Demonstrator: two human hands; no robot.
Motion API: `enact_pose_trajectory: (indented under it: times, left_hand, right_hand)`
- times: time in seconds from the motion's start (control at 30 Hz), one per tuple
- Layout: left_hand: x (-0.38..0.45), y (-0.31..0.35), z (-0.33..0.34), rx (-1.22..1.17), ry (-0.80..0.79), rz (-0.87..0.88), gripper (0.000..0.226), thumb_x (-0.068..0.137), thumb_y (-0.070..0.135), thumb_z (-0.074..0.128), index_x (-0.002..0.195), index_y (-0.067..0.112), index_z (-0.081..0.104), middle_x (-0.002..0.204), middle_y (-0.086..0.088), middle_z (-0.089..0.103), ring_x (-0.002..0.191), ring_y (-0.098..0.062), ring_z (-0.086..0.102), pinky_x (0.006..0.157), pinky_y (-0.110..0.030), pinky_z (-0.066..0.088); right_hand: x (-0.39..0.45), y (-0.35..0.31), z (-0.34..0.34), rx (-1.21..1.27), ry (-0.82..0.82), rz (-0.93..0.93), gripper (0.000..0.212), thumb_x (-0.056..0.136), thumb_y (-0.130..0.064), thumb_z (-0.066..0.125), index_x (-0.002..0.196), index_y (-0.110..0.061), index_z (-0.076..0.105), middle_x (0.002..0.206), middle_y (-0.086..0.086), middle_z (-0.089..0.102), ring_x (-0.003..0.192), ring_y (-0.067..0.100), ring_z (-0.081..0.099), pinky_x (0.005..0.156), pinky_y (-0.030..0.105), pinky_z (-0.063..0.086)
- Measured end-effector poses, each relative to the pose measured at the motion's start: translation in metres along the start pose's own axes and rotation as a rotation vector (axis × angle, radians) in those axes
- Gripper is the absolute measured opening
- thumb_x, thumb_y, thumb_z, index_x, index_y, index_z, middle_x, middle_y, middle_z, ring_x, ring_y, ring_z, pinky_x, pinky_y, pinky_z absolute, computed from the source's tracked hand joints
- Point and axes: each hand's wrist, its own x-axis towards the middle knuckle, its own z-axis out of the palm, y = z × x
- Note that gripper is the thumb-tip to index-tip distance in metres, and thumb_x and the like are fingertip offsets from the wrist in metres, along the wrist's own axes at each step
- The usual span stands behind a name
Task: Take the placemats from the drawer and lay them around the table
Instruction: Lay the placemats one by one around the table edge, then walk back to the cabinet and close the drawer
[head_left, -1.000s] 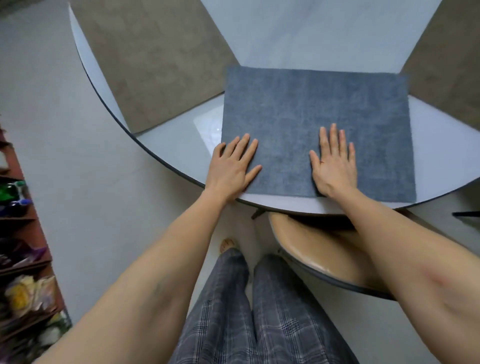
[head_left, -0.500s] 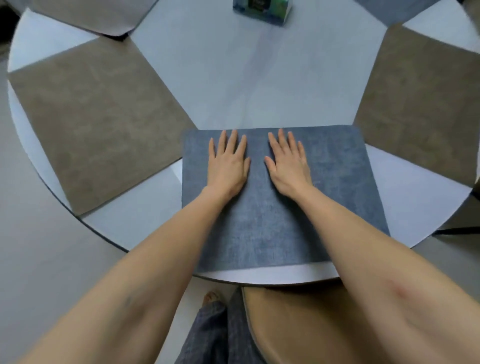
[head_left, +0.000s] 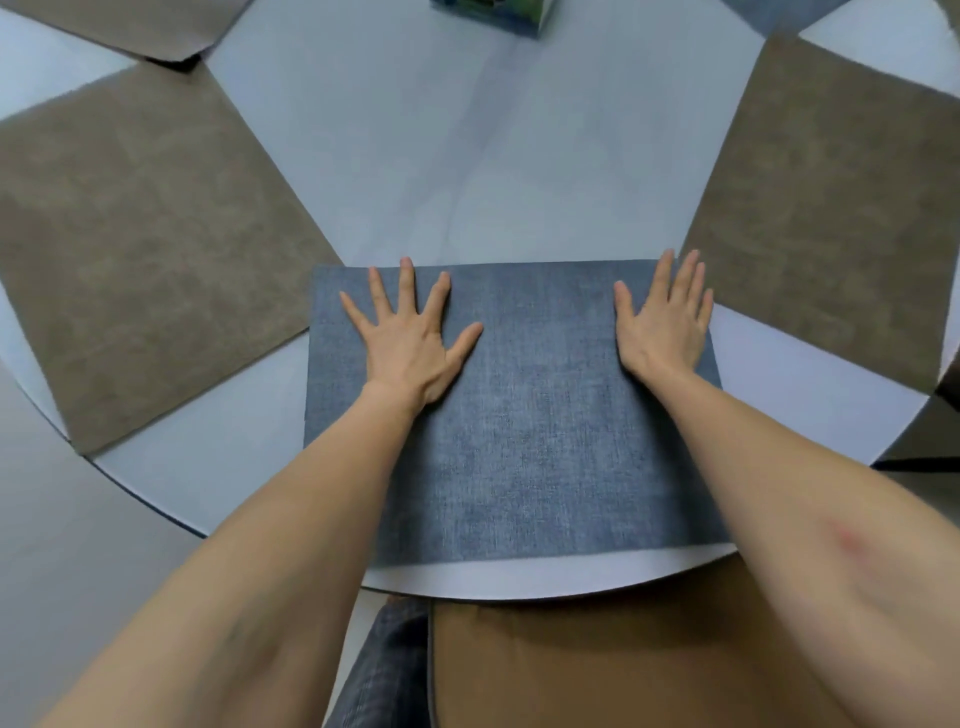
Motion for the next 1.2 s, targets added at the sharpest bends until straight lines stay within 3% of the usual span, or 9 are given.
enact_pose_trajectory:
  times: [0.1,0.2,0.37,0.5,0.63,0.87,1.0,1.1,1.2]
  left_hand:
    - [0.0,-0.001,-0.005,0.015,-0.007,0.003,0.083,0.084,0.079,0.018,0.153,0.034,0.007,0.163,-0.006,0.0,0.148,-0.038,-0.003,0.113,-0.067,-0.001]
    - [-0.001,-0.005,-0.009,-0.04,-0.002,-0.076,0.103,0.079,0.084,0.024,0.155,0.018,0.003,0.162,-0.011,0.0,0.15,-0.029,-0.001,0.118,-0.055,0.001]
    - [-0.005,-0.033,-0.013,-0.178,0.064,-0.148,0.111,0.082,0.075,0.042,0.152,-0.004,0.006,0.161,-0.019,0.002,0.15,-0.026,-0.002,0.122,-0.034,0.001]
    - [-0.009,-0.06,-0.015,-0.059,0.08,-0.061,0.097,0.081,0.079,0.036,0.154,0.018,0.017,0.16,-0.02,0.007,0.149,-0.03,0.006,0.122,-0.039,0.001]
    - [-0.012,-0.077,-0.014,0.016,0.023,-0.003,0.091,0.081,0.082,0.021,0.155,0.031,0.005,0.16,-0.022,-0.003,0.15,-0.029,-0.001,0.121,-0.045,-0.003]
    - [-0.016,-0.08,-0.004,-0.009,0.037,-0.1,0.111,0.078,0.084,0.016,0.154,0.005,-0.001,0.162,-0.013,-0.004,0.15,-0.023,-0.004,0.121,-0.044,-0.004]
    - [-0.015,-0.091,-0.024,0.009,-0.093,-0.068,0.101,0.083,0.079,0.024,0.155,0.012,-0.004,0.163,-0.002,-0.007,0.15,-0.019,-0.001,0.12,-0.049,0.002]
    - [-0.021,-0.1,-0.062,0.097,-0.278,-0.027,0.079,0.091,0.059,0.043,0.153,0.016,0.019,0.16,-0.005,0.019,0.144,-0.026,0.027,0.112,-0.046,0.031]
    - [-0.055,-0.111,-0.098,0.159,-0.266,0.014,0.046,0.095,0.045,0.044,0.131,0.02,0.054,0.133,-0.006,0.056,0.12,-0.028,0.056,0.09,-0.037,0.047]
  right_hand:
    - [0.004,-0.006,-0.003,0.029,0.0,0.074,0.075,0.099,-0.049,0.026,0.151,-0.003,0.0,0.16,0.013,-0.004,0.148,0.023,-0.004,0.12,0.038,-0.004]
    - [-0.007,-0.028,-0.014,0.025,-0.002,0.062,0.072,0.099,-0.042,0.03,0.15,0.003,0.003,0.159,0.017,0.001,0.148,0.026,-0.003,0.121,0.04,-0.004]
    - [-0.097,-0.083,0.006,0.122,-0.093,-0.492,0.067,0.098,-0.041,0.03,0.152,-0.006,0.01,0.16,0.009,0.006,0.149,0.02,0.0,0.118,0.033,-0.01]
    - [-0.119,-0.085,0.028,-0.005,-0.079,-0.486,0.07,0.094,-0.049,0.018,0.152,-0.011,0.013,0.16,0.006,0.01,0.148,0.019,0.007,0.118,0.036,-0.006]
    - [-0.12,-0.085,0.031,-0.053,-0.068,-0.478,0.07,0.094,-0.049,0.017,0.153,-0.012,0.01,0.161,0.004,0.006,0.149,0.018,0.004,0.119,0.038,-0.003]
    - [-0.12,-0.084,0.033,-0.03,-0.056,-0.479,0.07,0.094,-0.05,0.015,0.153,-0.012,0.009,0.161,0.004,0.005,0.148,0.018,0.002,0.12,0.037,-0.003]
    - [-0.119,-0.086,0.025,-0.058,-0.141,-0.489,0.068,0.097,-0.049,0.016,0.153,-0.013,0.002,0.161,0.002,-0.004,0.148,0.017,-0.005,0.12,0.037,-0.006]
    - [-0.113,-0.088,0.008,-0.088,-0.295,-0.493,0.067,0.1,-0.045,0.024,0.152,-0.015,-0.006,0.16,0.001,-0.013,0.148,0.016,-0.012,0.12,0.037,-0.008]
    - [-0.11,-0.099,-0.021,-0.143,-0.437,-0.46,0.066,0.099,-0.04,0.035,0.152,-0.009,0.009,0.161,0.008,-0.001,0.148,0.023,0.0,0.119,0.044,0.01]
